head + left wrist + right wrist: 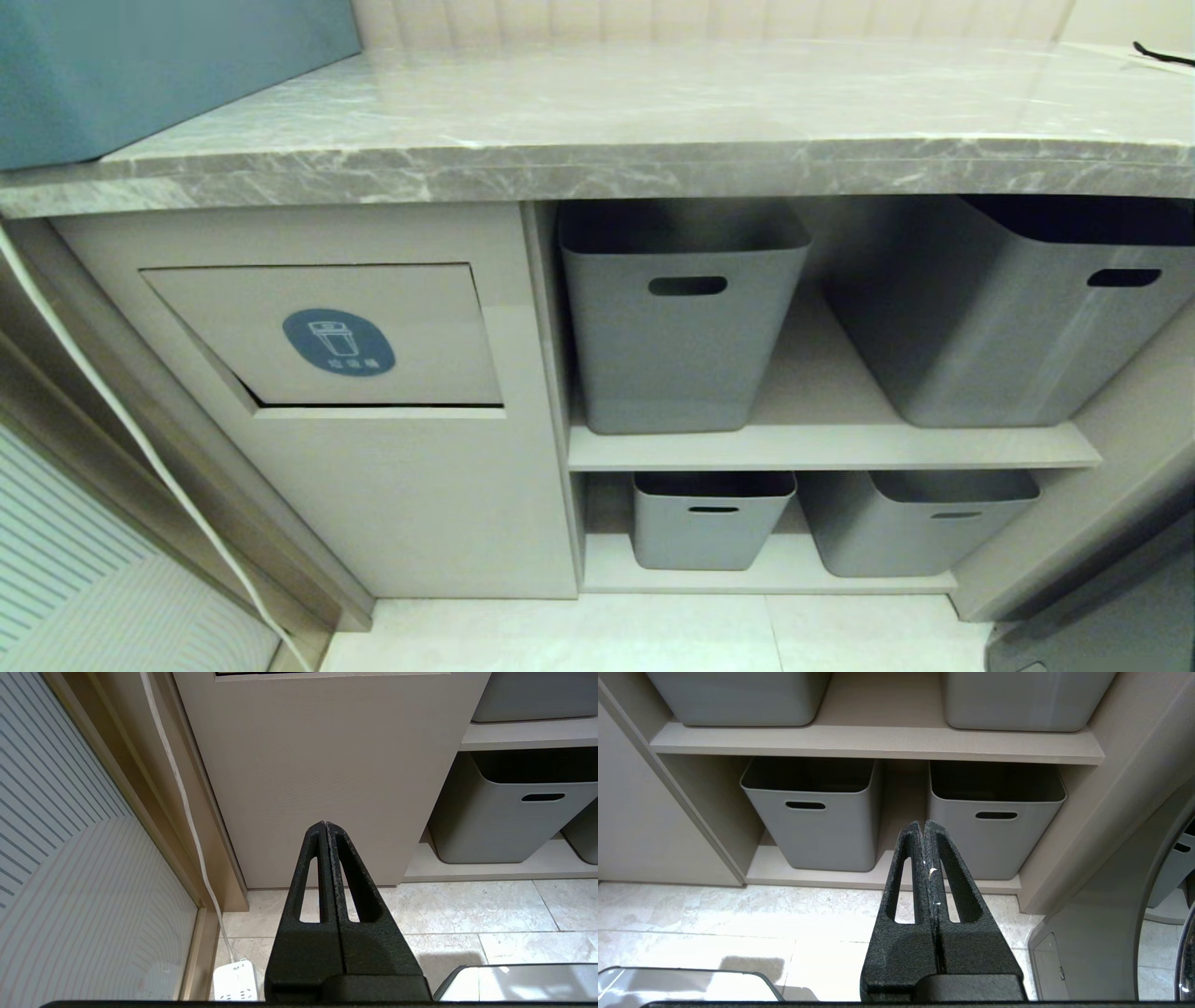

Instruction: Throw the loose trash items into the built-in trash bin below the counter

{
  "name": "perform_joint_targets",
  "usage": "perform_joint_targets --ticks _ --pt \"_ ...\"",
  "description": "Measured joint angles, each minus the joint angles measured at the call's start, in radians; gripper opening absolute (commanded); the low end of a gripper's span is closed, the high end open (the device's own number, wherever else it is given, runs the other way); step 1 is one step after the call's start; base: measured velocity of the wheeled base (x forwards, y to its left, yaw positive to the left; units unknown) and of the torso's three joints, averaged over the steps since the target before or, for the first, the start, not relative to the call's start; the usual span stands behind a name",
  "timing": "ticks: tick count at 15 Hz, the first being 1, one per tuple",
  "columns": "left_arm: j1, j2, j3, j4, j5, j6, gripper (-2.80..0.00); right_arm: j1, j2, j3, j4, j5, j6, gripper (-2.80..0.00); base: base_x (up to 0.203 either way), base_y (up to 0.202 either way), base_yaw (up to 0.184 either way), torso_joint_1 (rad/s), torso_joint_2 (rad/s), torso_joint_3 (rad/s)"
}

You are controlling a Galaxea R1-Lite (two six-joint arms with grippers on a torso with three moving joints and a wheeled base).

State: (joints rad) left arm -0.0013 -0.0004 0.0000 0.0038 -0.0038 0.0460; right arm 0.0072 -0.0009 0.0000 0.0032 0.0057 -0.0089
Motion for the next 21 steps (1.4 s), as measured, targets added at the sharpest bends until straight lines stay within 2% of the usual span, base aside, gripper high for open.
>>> perform_joint_targets --ticks 21 --pt "0.0 -0.001 0.0 -0.001 0.001 -0.004 -2.8 0.0 0.0 0.0 0.0 0.0 0.0 -2.8 0.0 0.0 0.0 0.0 0.0 0.0"
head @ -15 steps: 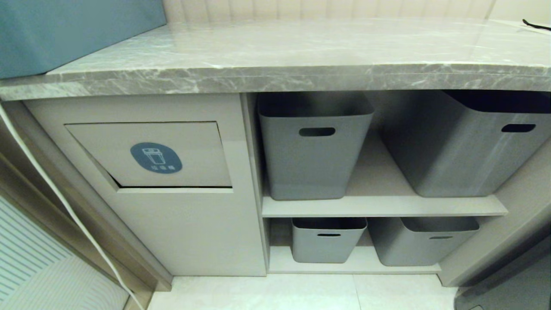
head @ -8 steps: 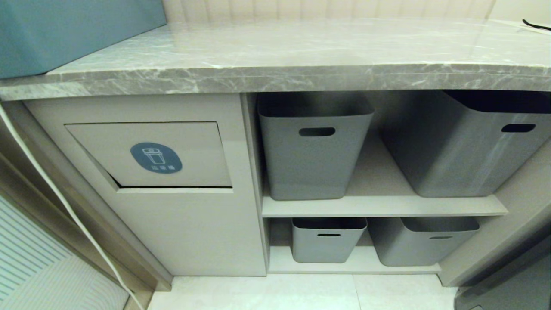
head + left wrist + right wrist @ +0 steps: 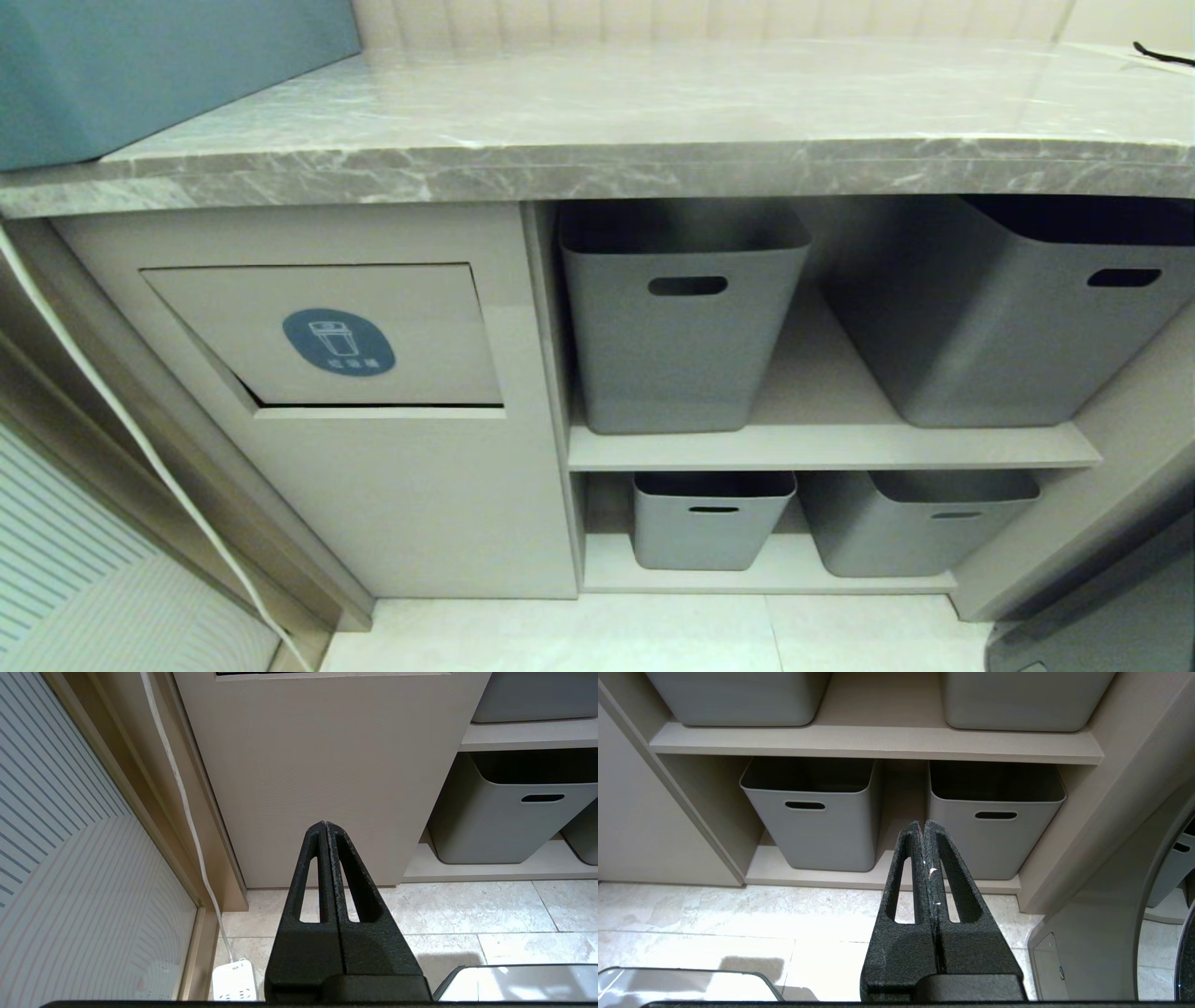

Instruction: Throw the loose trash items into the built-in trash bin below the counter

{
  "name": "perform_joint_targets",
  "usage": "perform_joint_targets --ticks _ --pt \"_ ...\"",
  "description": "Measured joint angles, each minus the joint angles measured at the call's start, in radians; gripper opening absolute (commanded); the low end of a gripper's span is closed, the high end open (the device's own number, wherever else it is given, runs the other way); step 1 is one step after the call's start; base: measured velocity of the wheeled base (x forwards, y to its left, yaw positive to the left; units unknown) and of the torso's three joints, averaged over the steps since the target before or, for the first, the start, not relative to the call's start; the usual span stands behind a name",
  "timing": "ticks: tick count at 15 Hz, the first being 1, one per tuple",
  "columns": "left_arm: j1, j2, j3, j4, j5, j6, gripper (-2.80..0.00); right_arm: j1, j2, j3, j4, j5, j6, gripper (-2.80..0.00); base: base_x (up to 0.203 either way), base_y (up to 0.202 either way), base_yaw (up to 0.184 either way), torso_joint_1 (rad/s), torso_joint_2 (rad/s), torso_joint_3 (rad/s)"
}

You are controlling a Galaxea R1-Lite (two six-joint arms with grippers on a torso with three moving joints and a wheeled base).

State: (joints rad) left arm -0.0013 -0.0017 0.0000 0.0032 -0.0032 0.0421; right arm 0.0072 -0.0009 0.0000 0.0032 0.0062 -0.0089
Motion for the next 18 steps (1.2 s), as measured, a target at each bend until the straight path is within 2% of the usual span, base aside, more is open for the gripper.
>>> perform_joint_targets --ticks 18 --pt "0.0 0.0 0.0 0.0 0.0 -0.001 -2.8 0.0 0.0 0.0 0.0 0.0 0.002 -2.8 0.0 0.0 0.0 0.0 0.0 0.0"
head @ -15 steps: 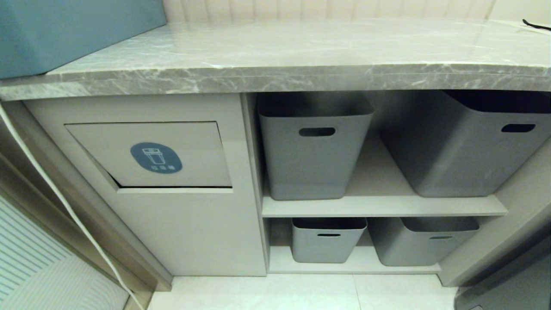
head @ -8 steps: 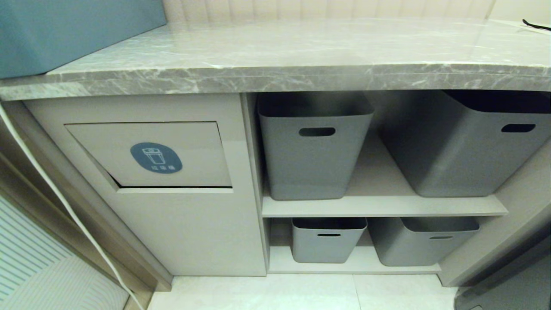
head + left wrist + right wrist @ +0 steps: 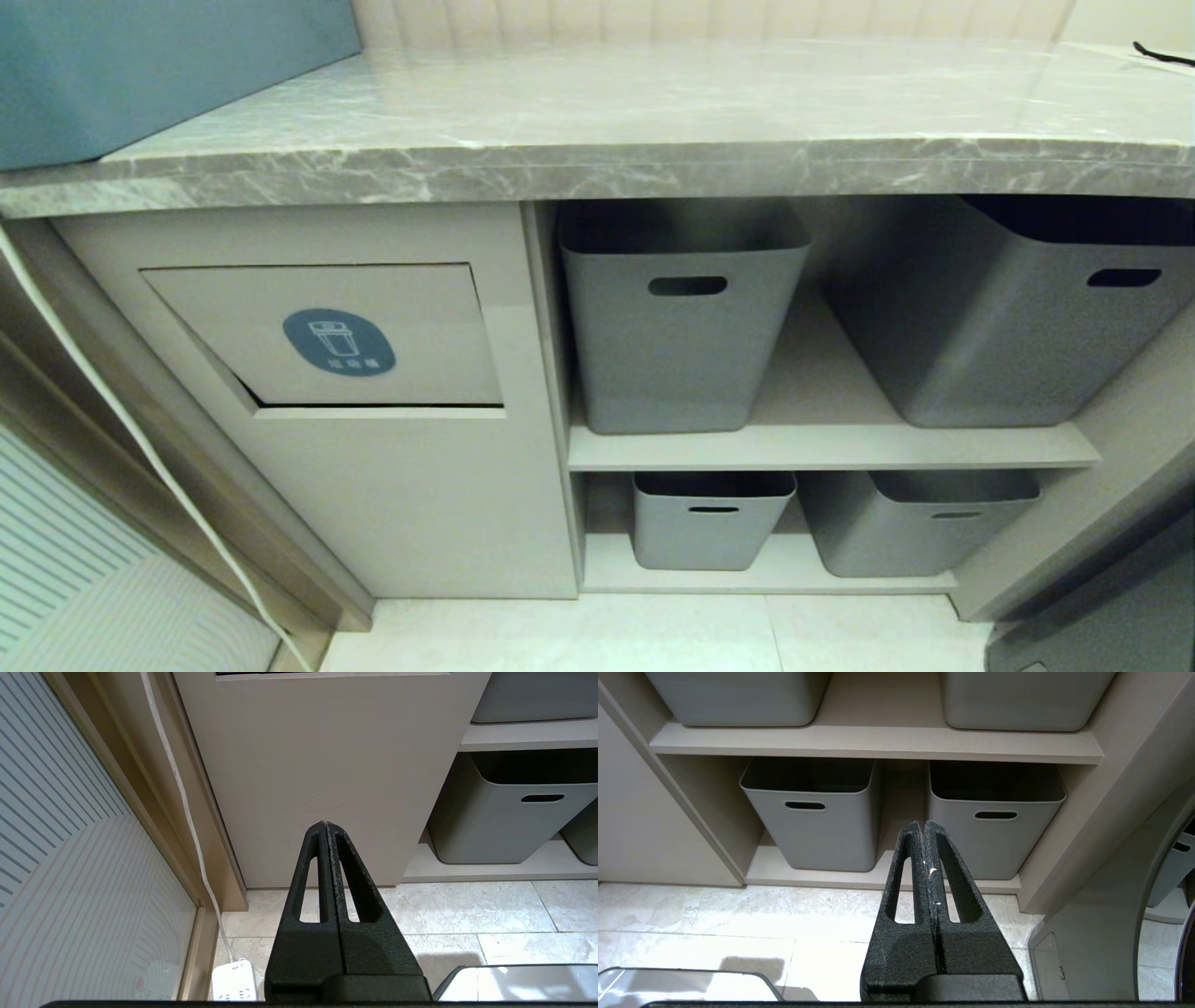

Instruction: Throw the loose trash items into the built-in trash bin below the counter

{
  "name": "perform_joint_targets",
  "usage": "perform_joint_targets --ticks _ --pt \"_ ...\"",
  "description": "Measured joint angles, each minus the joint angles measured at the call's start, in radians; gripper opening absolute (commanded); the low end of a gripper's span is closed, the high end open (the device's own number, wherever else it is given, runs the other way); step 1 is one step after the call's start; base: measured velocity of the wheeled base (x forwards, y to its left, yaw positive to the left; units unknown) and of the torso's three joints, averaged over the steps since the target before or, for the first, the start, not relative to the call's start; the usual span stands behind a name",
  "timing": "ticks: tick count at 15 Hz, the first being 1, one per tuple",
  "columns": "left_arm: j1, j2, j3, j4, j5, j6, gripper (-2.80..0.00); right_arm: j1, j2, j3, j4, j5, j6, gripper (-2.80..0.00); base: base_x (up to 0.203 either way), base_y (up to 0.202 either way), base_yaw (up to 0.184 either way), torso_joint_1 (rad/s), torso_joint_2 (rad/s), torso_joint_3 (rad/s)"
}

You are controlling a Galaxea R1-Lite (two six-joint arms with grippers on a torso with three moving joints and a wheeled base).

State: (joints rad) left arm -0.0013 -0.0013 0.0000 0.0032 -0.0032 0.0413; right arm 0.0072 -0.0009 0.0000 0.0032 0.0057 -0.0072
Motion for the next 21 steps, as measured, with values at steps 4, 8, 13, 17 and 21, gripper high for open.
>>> perform_joint_targets --ticks 4,8,13,17,21 --pt "0.0 0.0 0.0 0.0 0.0 0.0 -2.8 0.0 0.0 0.0 0.0 0.0 0.0 -2.8 0.0 0.0 0.0 0.0 0.0 0.0" --pt "0.0 0.0 0.0 0.0 0.0 0.0 -2.8 0.0 0.0 0.0 0.0 0.0 0.0 -2.8 0.0 0.0 0.0 0.0 0.0 0.0" --pt "0.0 0.0 0.0 0.0 0.0 0.0 -2.8 0.0 0.0 0.0 0.0 0.0 0.0 -2.8 0.0 0.0 0.0 0.0 0.0 0.0" --pt "0.0 0.0 0.0 0.0 0.0 0.0 -2.8 0.0 0.0 0.0 0.0 0.0 0.0 -2.8 0.0 0.0 0.0 0.0 0.0 0.0" --pt "0.0 0.0 0.0 0.0 0.001 -0.001 -2.8 0.0 0.0 0.0 0.0 0.0 0.0 -2.8 0.0 0.0 0.0 0.0 0.0 0.0"
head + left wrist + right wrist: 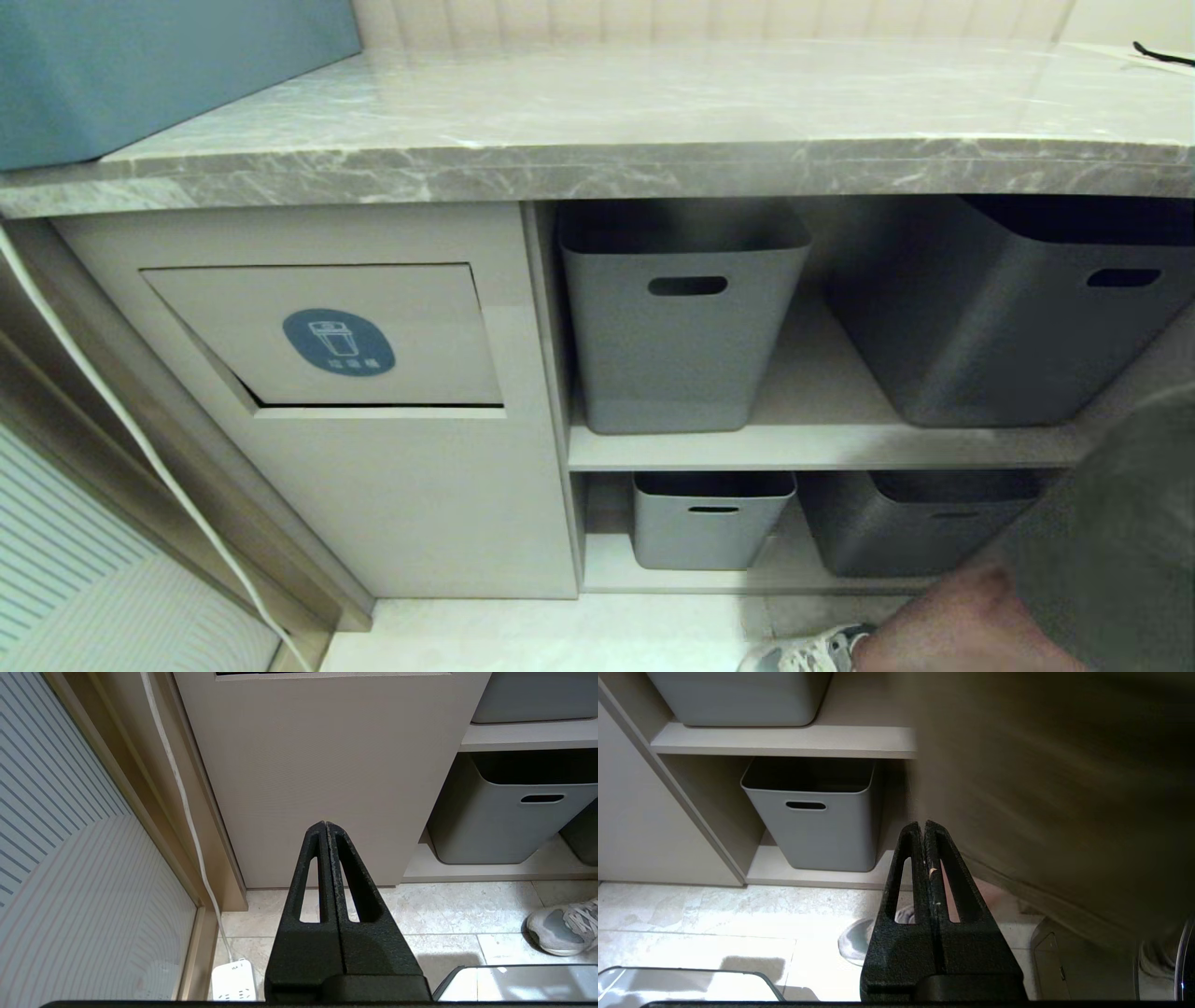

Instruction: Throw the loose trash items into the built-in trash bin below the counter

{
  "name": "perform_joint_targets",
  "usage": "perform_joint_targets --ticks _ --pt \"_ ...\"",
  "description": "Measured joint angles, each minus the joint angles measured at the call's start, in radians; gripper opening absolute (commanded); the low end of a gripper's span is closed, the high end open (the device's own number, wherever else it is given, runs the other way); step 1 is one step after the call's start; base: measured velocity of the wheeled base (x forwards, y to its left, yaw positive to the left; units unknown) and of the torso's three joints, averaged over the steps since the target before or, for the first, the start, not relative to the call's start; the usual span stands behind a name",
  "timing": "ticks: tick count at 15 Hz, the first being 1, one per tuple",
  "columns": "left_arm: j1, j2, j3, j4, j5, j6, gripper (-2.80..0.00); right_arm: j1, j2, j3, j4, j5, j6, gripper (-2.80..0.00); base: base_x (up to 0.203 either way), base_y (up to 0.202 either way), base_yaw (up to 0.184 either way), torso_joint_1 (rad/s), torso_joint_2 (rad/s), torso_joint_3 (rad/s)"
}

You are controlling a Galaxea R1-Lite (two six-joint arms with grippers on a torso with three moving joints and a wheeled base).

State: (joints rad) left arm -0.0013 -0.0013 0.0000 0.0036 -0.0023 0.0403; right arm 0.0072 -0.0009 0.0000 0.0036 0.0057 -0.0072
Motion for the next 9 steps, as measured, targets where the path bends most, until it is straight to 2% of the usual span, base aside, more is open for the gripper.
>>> perform_joint_targets --ticks 9 --pt "0.0 0.0 0.0 0.001 0.0 0.001 -2.8 0.0 0.0 0.0 0.001 0.0 0.003 -2.8 0.0 0.0 0.0 0.0 0.0 0.0"
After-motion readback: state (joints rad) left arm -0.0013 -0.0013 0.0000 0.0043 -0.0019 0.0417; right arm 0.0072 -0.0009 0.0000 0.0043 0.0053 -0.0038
